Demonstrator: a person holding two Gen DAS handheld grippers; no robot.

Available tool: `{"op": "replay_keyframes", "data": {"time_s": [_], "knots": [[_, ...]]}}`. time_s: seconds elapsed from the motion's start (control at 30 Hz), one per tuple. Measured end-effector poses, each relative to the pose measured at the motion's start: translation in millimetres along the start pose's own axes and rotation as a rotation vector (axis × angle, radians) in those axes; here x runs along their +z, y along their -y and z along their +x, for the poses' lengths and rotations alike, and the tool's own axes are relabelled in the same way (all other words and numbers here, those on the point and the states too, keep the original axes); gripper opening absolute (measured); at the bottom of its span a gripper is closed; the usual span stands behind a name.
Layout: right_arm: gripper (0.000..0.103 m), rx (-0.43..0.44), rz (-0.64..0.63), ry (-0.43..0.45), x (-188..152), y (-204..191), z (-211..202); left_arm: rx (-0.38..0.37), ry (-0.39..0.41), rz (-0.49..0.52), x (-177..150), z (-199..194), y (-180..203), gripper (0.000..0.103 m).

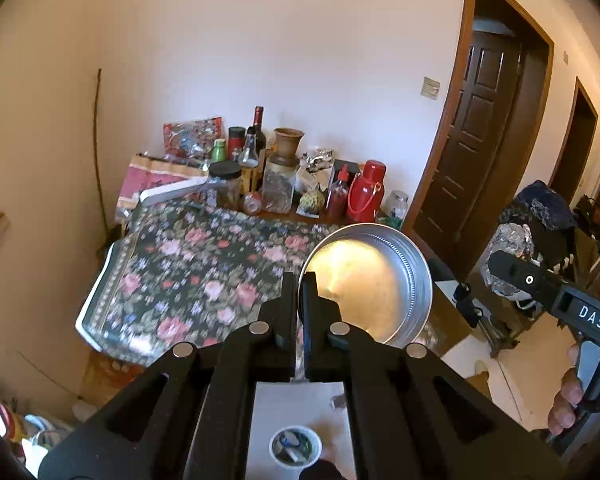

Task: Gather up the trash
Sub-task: 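Lift the metal tin lid and foil ball and carry them toward the bucket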

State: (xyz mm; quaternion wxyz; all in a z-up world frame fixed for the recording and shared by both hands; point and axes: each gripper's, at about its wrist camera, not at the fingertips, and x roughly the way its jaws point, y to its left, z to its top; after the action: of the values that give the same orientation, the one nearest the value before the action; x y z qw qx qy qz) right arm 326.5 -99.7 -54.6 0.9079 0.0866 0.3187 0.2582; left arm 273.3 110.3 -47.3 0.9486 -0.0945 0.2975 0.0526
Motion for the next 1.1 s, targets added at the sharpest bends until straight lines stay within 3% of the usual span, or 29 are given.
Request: {"op": "replay_keyframes", "data": {"time_s": [0.33,0.6,0.87,1.1], "knots": [[0.051,-0.031,0.028,-0.08,-65.9,-36.6,-36.4,-0.027,-0.083,0.0,-57.0,-47.4,-25.4,0.001],[0.051,-0.076,0.009,-0.203,-100.5,-38.2,-27.4,-0.009,-0.17,-0.025,-91.7,-37.2,-32.9,0.001],[0.051,-0.084,0.018,-0.376,-147.8,-7.4,26.6,0.065,-0.324,-0.063,-141.7,18.6,-42.3,0.001],[0.051,-0.087,0.027,-0.543,-213.0,38.4,96.4,0.105,-0.473,-0.096,-217.5,99.6,-42.7,0.001]]}}
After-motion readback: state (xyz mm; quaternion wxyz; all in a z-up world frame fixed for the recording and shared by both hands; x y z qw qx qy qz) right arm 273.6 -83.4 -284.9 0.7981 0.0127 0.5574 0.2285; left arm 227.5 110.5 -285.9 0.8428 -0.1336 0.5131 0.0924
